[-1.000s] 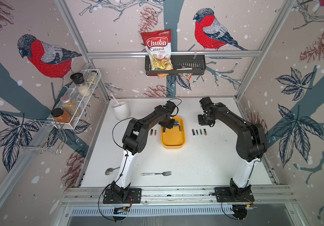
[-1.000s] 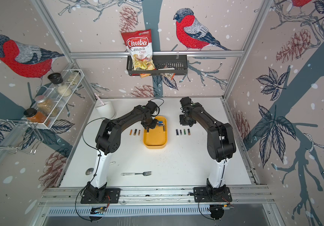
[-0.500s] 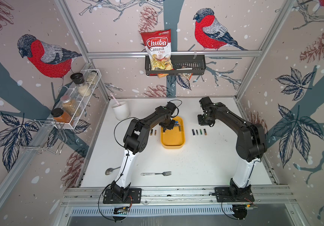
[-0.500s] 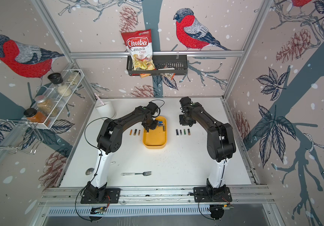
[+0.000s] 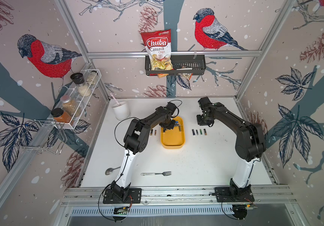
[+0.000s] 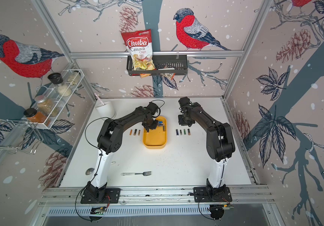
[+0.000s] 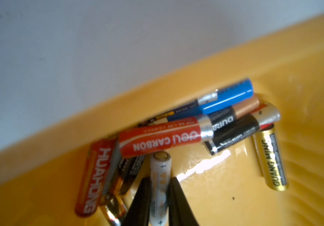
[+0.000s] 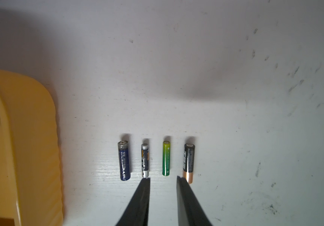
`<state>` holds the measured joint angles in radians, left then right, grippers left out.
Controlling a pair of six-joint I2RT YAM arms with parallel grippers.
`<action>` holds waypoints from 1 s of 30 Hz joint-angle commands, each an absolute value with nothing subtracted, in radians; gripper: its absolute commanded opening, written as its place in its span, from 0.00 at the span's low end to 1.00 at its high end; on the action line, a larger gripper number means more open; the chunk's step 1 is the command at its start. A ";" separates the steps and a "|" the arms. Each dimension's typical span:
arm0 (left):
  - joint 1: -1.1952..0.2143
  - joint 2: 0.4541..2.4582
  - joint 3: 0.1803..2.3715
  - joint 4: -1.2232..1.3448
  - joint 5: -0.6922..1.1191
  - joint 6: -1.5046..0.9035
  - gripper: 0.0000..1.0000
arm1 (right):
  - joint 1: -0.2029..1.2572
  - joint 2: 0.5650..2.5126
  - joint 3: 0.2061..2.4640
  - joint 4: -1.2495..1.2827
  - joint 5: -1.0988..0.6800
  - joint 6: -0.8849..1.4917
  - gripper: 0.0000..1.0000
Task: Take the batteries out of the storage box
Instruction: Pick up the battery from the storage box.
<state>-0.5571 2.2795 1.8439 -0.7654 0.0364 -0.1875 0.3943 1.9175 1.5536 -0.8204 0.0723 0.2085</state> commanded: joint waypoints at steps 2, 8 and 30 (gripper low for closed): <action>-0.560 2.237 1.820 -0.746 0.086 -0.208 0.18 | 0.408 1.930 1.573 -0.828 0.066 0.216 0.30; -0.561 2.176 1.774 -0.726 0.109 -0.222 0.18 | 0.420 1.947 1.605 -0.835 0.065 0.219 0.30; -0.397 1.911 1.595 -0.695 0.149 -0.215 0.19 | 0.449 1.987 1.667 -0.849 0.057 0.218 0.30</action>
